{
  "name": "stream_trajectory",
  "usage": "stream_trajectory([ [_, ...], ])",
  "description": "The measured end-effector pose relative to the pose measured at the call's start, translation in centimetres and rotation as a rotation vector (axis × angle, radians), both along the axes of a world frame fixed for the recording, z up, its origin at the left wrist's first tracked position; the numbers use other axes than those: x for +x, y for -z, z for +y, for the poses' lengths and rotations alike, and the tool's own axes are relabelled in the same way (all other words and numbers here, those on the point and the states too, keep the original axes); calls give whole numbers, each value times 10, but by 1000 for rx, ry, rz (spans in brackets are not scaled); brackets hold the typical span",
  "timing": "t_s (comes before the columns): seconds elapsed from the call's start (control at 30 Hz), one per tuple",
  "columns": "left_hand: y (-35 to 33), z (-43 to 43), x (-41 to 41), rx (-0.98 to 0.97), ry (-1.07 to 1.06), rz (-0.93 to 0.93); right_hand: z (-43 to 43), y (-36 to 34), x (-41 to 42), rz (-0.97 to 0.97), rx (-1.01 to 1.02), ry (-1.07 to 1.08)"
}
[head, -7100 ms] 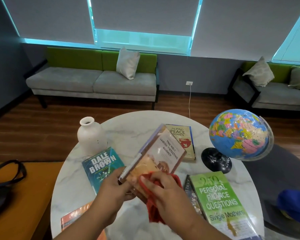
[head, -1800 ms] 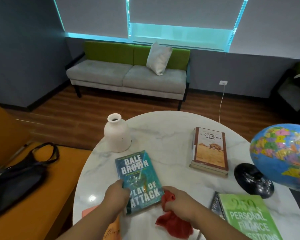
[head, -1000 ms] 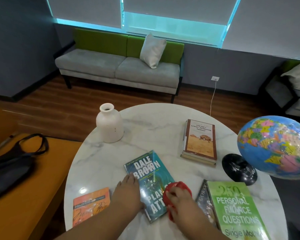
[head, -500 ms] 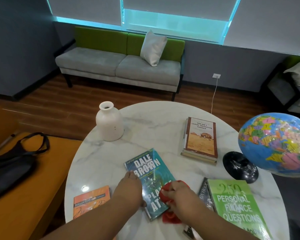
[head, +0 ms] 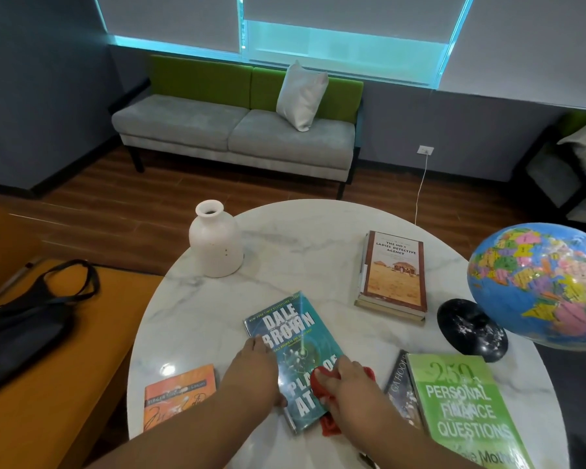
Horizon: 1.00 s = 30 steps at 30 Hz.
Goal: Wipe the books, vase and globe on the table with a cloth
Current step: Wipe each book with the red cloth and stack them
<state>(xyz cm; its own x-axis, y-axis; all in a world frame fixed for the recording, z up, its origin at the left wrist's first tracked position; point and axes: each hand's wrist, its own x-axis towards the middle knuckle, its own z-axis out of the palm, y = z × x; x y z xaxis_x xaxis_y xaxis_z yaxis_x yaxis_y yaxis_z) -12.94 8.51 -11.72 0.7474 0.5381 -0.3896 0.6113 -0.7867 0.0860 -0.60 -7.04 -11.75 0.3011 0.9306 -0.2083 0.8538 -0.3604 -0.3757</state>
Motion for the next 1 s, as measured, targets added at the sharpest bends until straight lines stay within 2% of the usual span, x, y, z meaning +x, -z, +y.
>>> stream_trajectory([
  [0.13, -1, 0, 1, -9, -18, -13, 6, -2, 5, -65, -16, 104],
  [0.2, -2, 0, 1, -18, -22, -9, 8, 4, 5, -73, -34, 42],
  [0.27, -2, -1, 0, -26, -26, -10, 7, 6, 7, -29, -73, 12],
  [0.37, -2, -1, 0, -37, -33, -32, 8, 3, 15, -43, -64, 110],
  [0.5, -3, -2, -1, -43, -39, -32, 9, 7, 9, -5, -119, 36],
  [0.67, -2, -2, -3, -46, -51, -83, 16, 5, 15, 18, -22, 119],
  [0.77, -3, -1, -2, -39, -46, -72, 19, 6, 10, -6, -95, 55],
  [0.83, -2, -2, -3, -44, -48, -75, 19, 3, 16, 32, -117, 93],
  [0.93, -2, -1, -3, -47, -52, -88, 25, 2, 18, -44, -169, 182],
  [1.0, -3, -1, -2, -44, -46, -86, 27, 3, 9, 18, -119, 170],
])
